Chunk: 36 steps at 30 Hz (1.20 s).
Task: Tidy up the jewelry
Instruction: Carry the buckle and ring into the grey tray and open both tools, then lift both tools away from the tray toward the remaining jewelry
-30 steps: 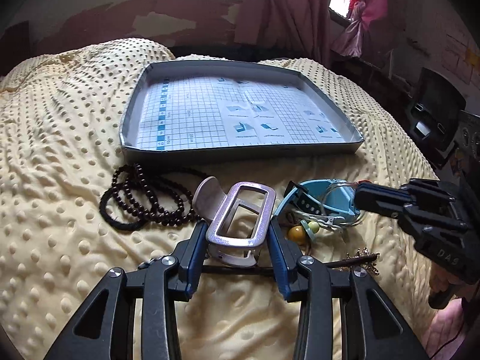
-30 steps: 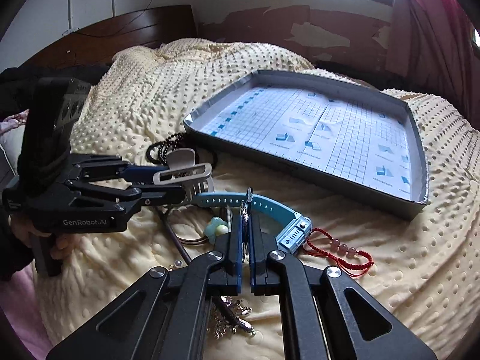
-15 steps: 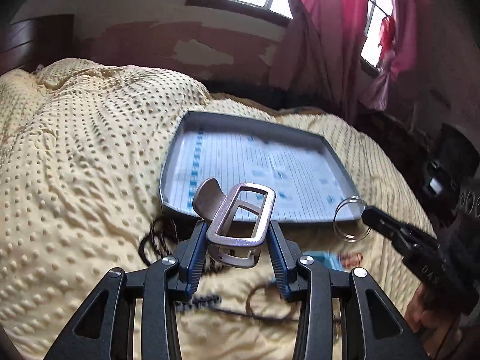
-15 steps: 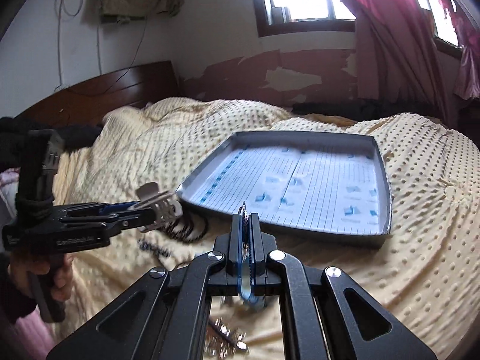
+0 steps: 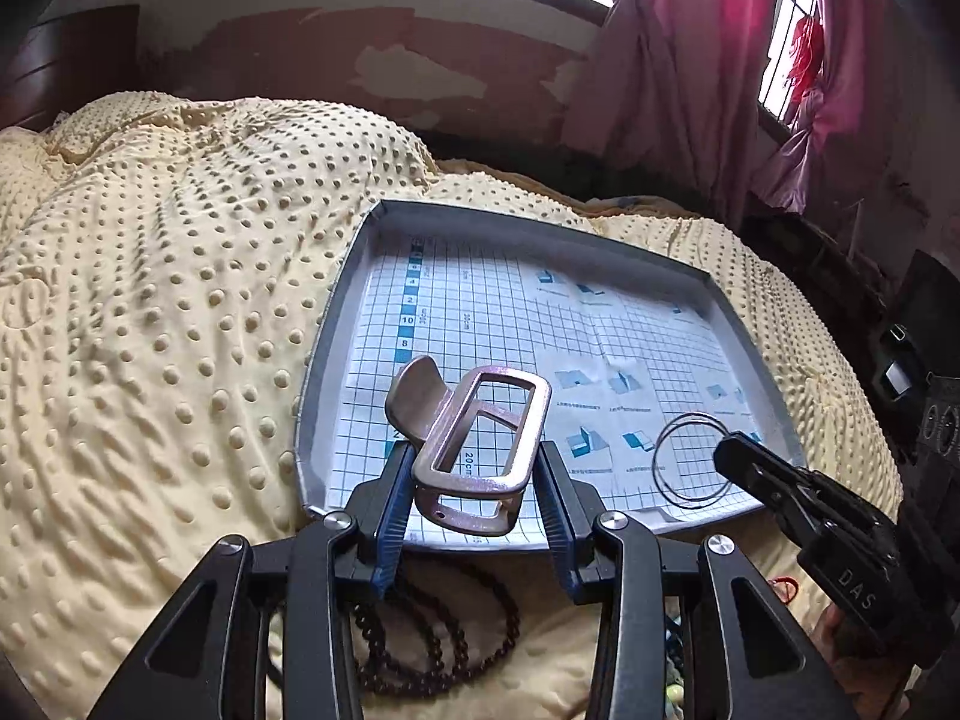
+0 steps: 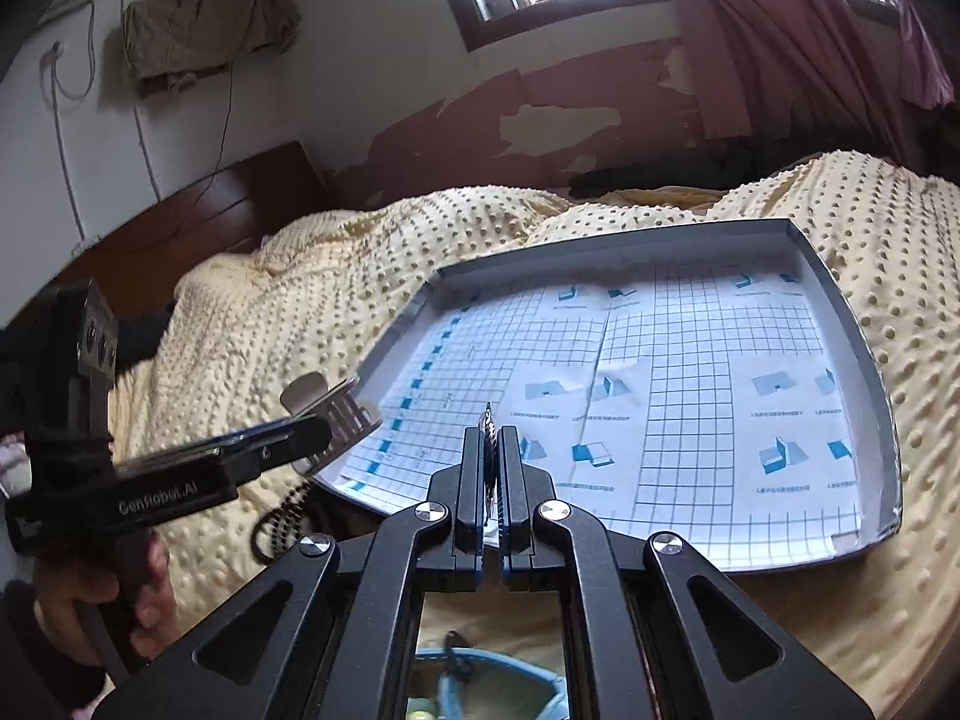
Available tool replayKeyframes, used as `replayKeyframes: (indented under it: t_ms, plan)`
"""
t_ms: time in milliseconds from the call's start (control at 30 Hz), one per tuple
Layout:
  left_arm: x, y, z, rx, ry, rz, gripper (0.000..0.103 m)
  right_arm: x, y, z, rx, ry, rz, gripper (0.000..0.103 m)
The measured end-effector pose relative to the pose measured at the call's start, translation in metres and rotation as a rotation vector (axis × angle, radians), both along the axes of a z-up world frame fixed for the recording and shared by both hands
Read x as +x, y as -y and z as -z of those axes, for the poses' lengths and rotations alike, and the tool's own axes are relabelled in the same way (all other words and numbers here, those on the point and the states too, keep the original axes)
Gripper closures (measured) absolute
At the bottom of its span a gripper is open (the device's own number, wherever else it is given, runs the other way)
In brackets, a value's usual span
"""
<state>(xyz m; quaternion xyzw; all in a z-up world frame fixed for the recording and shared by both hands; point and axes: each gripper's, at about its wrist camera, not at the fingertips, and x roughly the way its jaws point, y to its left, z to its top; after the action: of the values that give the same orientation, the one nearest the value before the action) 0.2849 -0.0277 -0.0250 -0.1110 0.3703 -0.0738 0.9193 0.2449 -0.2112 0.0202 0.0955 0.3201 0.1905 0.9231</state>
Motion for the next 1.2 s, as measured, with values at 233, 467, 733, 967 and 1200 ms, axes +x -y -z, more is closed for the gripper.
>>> replayKeyframes:
  t_ms: [233, 467, 733, 967, 1200]
  plan:
    - [0.008, 0.02, 0.018, 0.015, -0.023, 0.03, 0.065, 0.002, 0.014, 0.009, -0.042, -0.03, 0.032, 0.099]
    - [0.002, 0.032, 0.024, 0.037, -0.049, 0.033, 0.06, 0.002, 0.027, 0.018, -0.046, -0.066, 0.063, 0.097]
    - [-0.034, 0.029, -0.004, 0.042, 0.058, -0.049, 0.012, -0.024, 0.051, 0.002, -0.093, -0.001, 0.11, 0.059]
    - [-0.102, 0.024, -0.04, -0.024, 0.305, -0.101, 0.0, -0.067, 0.068, -0.033, -0.063, 0.124, 0.214, 0.008]
    - [-0.171, 0.031, -0.062, 0.005, 0.395, -0.092, 0.0, -0.126, 0.065, -0.06, -0.075, 0.215, 0.243, 0.001]
